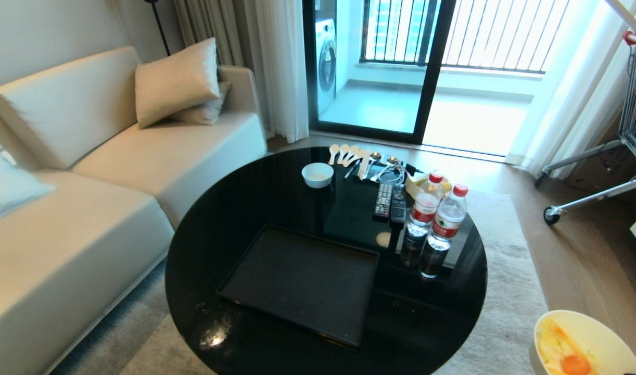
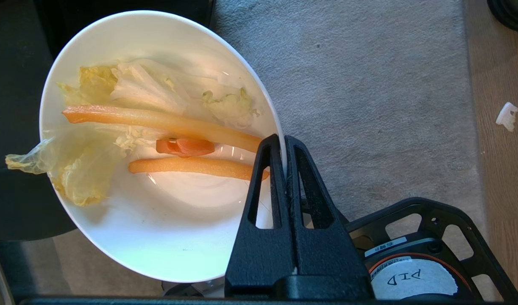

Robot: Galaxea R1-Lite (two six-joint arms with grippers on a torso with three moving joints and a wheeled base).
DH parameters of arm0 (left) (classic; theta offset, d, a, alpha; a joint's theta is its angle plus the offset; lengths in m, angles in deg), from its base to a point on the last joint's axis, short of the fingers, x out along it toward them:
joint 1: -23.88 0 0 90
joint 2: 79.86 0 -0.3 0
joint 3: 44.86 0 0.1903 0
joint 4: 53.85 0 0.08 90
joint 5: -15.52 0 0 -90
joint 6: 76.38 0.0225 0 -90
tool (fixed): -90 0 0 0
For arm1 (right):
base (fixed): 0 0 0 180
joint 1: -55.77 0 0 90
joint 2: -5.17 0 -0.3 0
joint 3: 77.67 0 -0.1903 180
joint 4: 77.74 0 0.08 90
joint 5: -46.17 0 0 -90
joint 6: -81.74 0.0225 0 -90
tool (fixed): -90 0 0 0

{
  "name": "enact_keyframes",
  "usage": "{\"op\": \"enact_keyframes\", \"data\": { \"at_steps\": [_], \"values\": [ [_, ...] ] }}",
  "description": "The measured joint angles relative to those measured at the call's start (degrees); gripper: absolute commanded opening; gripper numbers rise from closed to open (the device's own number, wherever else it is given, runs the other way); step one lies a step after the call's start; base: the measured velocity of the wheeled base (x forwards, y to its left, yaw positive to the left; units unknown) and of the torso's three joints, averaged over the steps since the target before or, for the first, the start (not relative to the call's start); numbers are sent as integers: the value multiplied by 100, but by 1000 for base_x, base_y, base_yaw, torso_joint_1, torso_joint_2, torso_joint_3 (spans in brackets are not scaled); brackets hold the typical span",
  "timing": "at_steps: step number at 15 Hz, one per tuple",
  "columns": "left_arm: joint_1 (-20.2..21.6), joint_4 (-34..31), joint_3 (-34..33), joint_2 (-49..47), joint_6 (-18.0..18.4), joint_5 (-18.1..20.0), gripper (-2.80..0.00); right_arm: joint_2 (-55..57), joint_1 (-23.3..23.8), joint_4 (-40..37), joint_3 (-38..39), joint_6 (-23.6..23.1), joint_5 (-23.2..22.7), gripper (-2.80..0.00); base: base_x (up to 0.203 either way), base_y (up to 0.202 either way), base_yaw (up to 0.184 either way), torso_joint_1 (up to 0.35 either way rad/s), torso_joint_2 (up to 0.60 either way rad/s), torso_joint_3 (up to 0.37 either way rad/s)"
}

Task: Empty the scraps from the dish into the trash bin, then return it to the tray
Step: Move the bowl over the trash can

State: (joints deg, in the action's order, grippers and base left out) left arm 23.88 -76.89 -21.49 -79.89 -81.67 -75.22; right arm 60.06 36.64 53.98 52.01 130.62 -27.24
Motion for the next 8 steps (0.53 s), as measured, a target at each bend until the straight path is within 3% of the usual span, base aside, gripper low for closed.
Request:
{"op": "enact_keyframes", "data": {
  "at_steps": [8],
  "values": [
    [0,1,0,0,-2,-2,-280,-6,-5,8,-24,-127,10,-280,0,0,0,0,0,0]
  ]
}}
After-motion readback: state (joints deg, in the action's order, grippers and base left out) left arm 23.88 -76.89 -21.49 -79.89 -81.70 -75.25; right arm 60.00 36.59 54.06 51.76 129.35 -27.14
